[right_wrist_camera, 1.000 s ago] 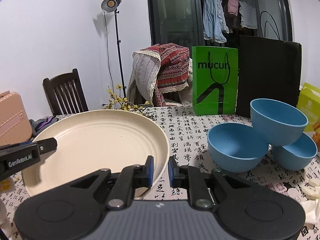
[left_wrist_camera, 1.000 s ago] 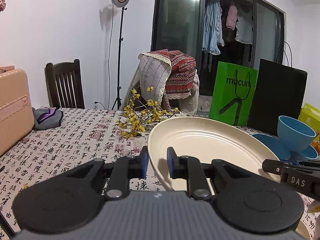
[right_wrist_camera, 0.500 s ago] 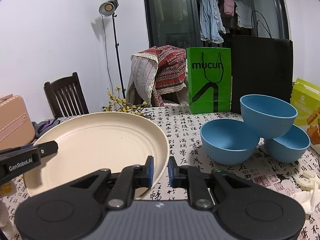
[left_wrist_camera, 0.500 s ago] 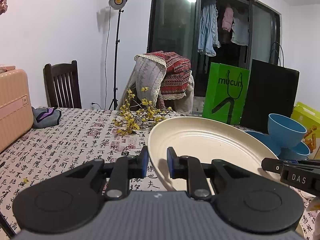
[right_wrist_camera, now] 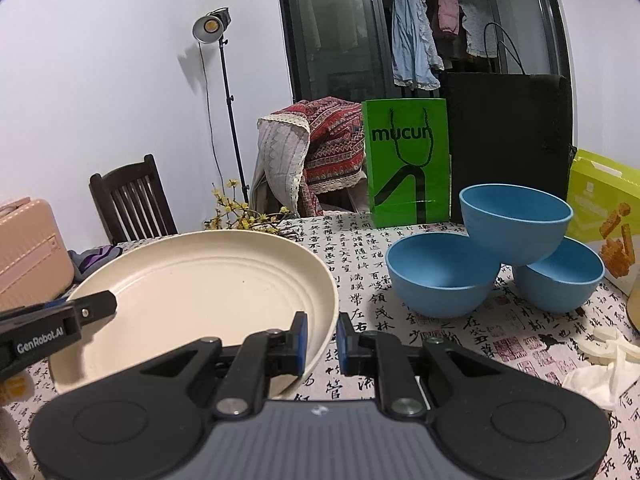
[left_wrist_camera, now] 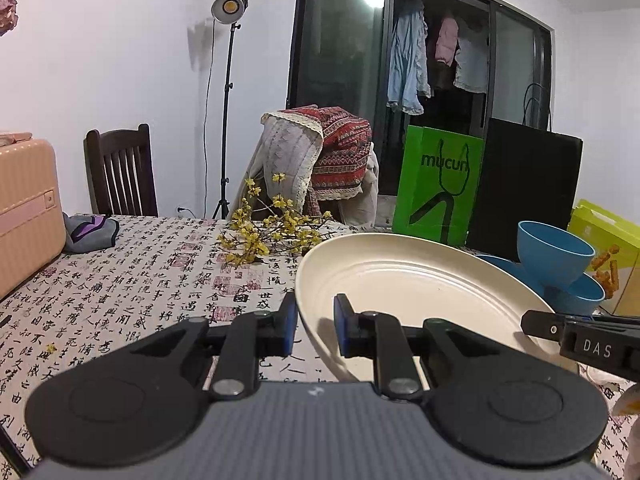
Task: Organize plates and bowls
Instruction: 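Carry the held cream plate with both grippers toward the blue bowls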
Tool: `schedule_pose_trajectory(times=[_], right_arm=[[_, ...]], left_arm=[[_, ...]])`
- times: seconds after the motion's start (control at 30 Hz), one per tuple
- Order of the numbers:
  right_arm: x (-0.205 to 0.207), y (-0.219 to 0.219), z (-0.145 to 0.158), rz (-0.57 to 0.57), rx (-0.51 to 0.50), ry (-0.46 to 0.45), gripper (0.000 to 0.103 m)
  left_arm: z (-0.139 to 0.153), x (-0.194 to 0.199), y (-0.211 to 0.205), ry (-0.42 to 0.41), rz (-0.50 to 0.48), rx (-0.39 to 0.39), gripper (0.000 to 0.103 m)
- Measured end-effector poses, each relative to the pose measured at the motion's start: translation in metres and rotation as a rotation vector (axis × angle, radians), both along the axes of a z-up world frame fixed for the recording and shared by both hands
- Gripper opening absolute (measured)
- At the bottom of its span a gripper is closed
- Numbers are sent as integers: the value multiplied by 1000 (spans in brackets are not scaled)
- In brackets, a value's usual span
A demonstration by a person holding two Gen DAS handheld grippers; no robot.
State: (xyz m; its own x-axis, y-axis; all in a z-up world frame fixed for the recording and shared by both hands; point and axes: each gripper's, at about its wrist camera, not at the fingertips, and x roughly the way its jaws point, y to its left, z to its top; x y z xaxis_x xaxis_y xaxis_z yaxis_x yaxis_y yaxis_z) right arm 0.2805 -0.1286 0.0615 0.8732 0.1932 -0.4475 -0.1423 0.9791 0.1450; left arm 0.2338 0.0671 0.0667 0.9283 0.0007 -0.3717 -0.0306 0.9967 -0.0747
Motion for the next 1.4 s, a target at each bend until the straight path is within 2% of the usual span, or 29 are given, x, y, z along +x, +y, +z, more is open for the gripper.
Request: schedule_pose_trajectory(times=[0.67,1.4], right_arm=[[-24,-14,-9,-25,11,-9,15],[-49,-47,-20,-60,35,-26,15]], left_arm=[[-9,-19,-15,6,-28,1,19],[-21,-35,-41,10,-90,5,19]])
